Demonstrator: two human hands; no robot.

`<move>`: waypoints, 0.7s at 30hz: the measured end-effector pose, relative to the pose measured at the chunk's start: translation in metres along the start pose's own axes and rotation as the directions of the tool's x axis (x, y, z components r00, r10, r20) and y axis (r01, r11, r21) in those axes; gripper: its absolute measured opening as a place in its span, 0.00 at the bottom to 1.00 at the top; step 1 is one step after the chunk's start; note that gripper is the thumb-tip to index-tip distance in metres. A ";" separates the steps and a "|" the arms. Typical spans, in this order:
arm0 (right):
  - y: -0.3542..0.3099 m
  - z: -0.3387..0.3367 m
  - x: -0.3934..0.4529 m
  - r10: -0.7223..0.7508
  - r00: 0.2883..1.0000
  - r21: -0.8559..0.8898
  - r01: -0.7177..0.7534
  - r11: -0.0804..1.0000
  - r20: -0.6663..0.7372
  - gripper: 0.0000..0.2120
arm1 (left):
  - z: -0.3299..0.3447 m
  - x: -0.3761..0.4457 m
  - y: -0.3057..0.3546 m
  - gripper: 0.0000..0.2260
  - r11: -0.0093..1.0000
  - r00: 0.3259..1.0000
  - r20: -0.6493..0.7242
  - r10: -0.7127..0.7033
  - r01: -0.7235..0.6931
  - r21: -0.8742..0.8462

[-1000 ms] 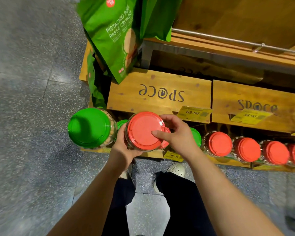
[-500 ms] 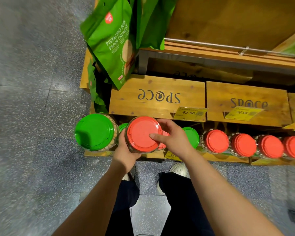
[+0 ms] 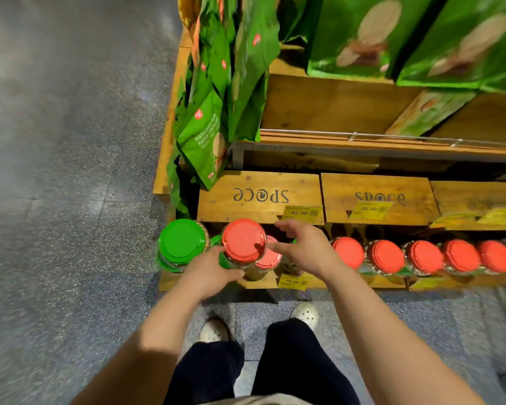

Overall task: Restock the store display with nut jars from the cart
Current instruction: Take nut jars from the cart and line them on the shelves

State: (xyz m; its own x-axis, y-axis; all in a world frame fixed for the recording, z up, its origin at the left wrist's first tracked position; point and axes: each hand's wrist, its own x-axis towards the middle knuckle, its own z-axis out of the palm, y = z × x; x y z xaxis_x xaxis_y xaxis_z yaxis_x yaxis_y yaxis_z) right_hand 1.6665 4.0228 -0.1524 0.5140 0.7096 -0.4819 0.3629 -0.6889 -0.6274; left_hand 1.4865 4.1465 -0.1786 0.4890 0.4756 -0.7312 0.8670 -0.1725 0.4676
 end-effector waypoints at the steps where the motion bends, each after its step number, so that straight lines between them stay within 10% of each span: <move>1: -0.003 -0.006 -0.011 -0.004 1.000 -0.013 0.004 1.000 -0.008 0.30 | -0.005 -0.009 0.007 0.39 0.999 0.999 -0.007 0.032 -0.032 0.022; 21: 0.099 -0.159 -0.252 0.119 0.953 -0.232 -0.187 0.955 -0.280 0.32 | 0.078 -0.175 0.227 0.30 0.640 0.825 0.101 0.555 -0.502 0.582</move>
State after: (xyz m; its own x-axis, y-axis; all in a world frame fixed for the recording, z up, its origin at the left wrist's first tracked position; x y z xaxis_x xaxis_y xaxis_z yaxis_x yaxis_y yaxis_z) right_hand 1.6962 3.7522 0.0037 0.7505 0.5527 -0.3623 0.4304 -0.8248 -0.3668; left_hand 1.6054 3.9568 0.0170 0.8948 0.2094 -0.3943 0.3654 -0.8509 0.3774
